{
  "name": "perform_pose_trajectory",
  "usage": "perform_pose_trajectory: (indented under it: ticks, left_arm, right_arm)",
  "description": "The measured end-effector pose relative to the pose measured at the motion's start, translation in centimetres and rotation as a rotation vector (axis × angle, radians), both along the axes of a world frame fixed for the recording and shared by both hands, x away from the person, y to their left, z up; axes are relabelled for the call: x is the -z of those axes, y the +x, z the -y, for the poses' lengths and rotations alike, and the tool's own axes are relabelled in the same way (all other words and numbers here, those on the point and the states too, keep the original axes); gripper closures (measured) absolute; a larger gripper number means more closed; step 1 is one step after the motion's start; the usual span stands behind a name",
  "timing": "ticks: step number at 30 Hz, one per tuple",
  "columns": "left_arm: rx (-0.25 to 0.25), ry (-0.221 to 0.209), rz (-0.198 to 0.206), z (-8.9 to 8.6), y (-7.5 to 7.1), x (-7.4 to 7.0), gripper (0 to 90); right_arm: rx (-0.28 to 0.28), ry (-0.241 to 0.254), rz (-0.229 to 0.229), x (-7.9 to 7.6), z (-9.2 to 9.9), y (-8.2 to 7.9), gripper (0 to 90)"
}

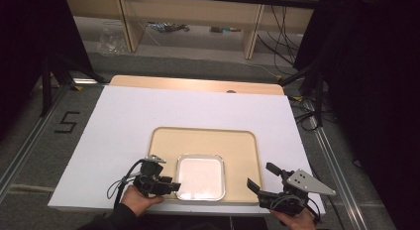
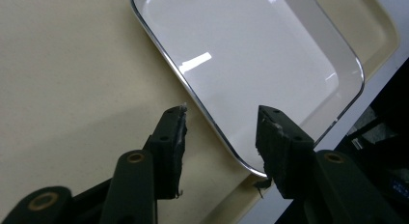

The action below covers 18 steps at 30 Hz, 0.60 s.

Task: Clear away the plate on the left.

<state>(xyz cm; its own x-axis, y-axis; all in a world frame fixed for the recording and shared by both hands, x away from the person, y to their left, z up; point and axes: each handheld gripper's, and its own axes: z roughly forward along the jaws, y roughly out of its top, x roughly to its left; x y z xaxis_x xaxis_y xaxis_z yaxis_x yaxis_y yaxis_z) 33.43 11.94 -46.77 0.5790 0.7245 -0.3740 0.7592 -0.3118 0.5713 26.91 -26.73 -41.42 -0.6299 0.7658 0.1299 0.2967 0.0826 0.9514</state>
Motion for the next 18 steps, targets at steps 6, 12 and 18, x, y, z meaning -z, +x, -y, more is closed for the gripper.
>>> perform_pose_trajectory:
  ticks: [6,12,18]
  left_arm:
    - [-0.029,0.022,0.061,-0.4,-0.1,-0.7,42.4]
    - [-0.038,0.041,0.111,-0.9,-0.2,-1.2,39.7]
    - [-0.059,0.043,0.176,-1.5,-0.3,-1.7,35.2]
  right_arm:
    - [-0.008,-0.014,-0.02,-0.2,0.1,-0.1,15.3]
    - [-0.008,-0.013,-0.021,-0.2,0.1,-0.1,15.3]
    - [-0.005,-0.016,-0.014,-0.1,0.1,-0.1,15.3]
